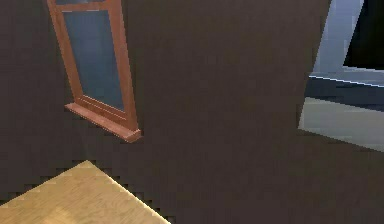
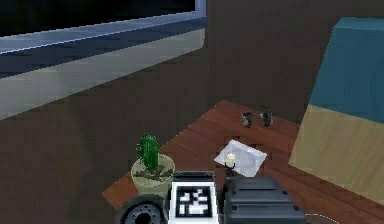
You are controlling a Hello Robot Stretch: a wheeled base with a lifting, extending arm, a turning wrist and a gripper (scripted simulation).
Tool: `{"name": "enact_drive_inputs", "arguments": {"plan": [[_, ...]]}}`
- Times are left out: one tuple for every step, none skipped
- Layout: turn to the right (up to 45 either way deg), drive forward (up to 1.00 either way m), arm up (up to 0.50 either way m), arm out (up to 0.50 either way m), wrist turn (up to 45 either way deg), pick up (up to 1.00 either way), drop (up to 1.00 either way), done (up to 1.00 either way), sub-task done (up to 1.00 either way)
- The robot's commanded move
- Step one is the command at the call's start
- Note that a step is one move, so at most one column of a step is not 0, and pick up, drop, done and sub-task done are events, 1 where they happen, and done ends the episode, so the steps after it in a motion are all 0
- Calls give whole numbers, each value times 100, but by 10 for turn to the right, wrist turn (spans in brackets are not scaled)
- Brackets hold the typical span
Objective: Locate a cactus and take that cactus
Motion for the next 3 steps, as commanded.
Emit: {"name": "enact_drive_inputs", "arguments": {"plan": [[0, 0, 0, 16, 0, 0, 0, 0, 0], [0, 0, 0, 0, 450, 0, 0, 0, 0], [0, 0, 0, 0, 450, 0, 0, 0, 0]]}}
